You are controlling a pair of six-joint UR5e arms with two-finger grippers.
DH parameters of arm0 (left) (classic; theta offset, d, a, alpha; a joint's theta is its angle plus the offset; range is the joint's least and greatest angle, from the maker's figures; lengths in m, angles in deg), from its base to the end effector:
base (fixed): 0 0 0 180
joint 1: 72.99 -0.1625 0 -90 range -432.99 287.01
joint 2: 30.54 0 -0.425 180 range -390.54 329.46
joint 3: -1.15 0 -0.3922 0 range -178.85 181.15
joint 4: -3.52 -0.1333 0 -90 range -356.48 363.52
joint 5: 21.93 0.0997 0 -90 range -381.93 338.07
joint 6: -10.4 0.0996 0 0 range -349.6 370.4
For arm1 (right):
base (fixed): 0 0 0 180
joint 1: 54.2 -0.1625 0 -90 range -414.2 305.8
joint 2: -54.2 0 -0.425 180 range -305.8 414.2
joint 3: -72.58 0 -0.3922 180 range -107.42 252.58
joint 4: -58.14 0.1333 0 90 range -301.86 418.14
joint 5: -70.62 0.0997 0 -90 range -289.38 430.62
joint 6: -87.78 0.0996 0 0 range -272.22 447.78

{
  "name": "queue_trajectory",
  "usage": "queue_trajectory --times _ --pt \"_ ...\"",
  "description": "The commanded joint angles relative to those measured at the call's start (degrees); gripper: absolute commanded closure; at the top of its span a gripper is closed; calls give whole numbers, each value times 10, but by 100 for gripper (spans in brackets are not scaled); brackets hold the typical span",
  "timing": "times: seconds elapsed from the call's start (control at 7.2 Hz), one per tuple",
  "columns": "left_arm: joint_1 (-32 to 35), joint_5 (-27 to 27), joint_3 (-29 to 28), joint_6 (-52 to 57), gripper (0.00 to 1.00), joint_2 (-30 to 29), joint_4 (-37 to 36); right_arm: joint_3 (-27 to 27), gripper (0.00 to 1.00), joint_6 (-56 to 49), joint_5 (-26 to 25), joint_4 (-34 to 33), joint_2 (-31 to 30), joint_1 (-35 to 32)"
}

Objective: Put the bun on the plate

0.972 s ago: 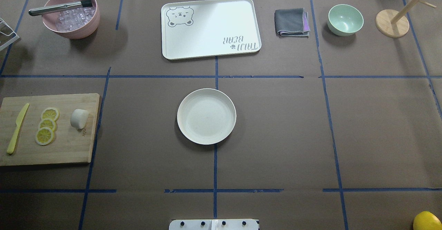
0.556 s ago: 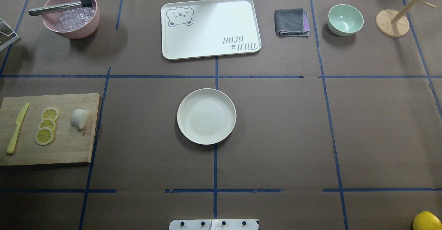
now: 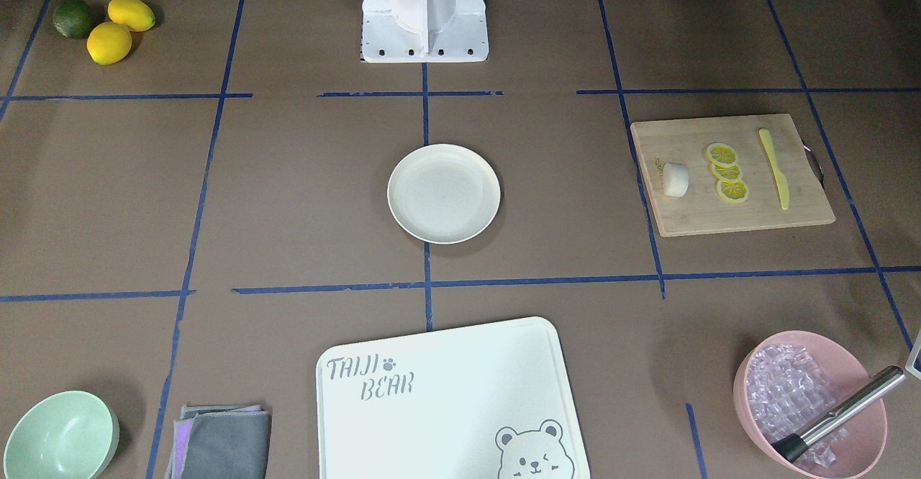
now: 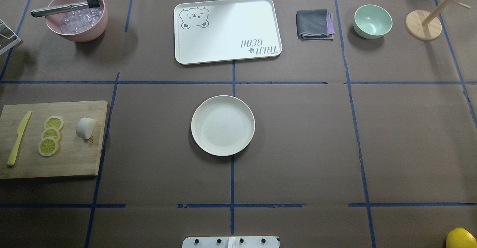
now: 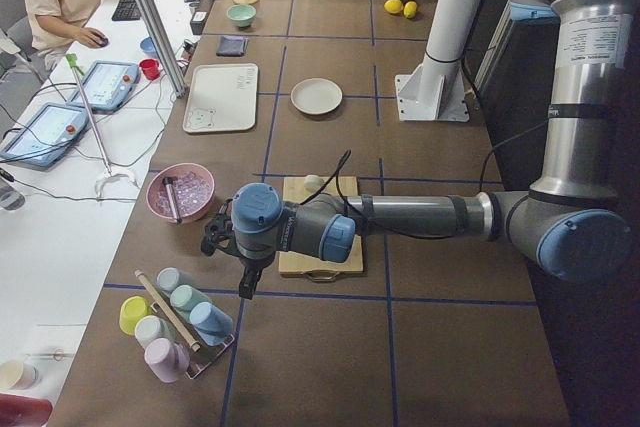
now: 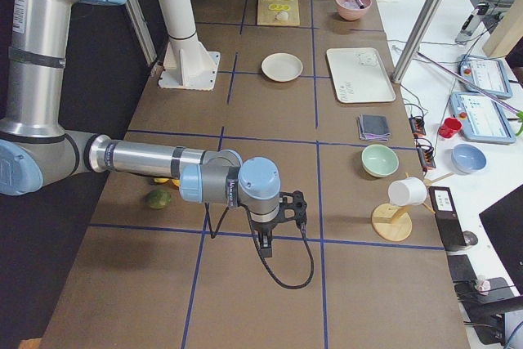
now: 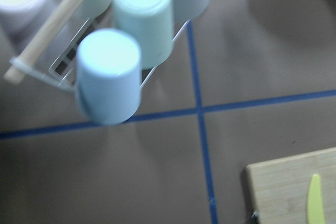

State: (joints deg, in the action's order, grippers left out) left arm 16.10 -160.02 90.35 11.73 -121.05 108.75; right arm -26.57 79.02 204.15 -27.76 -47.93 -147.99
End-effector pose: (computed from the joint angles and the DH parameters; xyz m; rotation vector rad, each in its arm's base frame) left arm -0.0511 -0.5103 0.6280 0.2484 0.8339 0.1460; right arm 0.0912 -0.3983 0.6686 0.1016 -0.7534 -0.0900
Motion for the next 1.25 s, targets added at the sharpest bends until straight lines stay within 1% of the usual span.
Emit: queue_trajectory --times 0.0,0.14,0.28,0.42,0.56,0.69,0.83,0.97,1.11 --pt "-65 3 30 -92 0 -1 12 1 1 0 6 0 -1 0" --pt "-92 5 54 -159 0 1 12 0 1 1 7 0 -1 0" --pt "-115 6 66 -207 0 1 13 0 1 1 10 0 -3 0" --pt "-141 7 71 -232 0 2 18 0 1 1 10 0 -3 0" --pt "-170 29 70 -236 0 7 44 0 1 0 10 1 -3 0" --pt "-209 49 69 -264 0 7 60 0 1 0 9 2 -3 0" --pt "-255 68 70 -322 0 6 91 0 1 0 9 2 -3 0" --pt "-297 105 76 -402 0 2 143 0 1 0 9 4 -3 0" --pt "-344 145 98 -425 0 3 151 0 1 -1 9 4 -3 0"
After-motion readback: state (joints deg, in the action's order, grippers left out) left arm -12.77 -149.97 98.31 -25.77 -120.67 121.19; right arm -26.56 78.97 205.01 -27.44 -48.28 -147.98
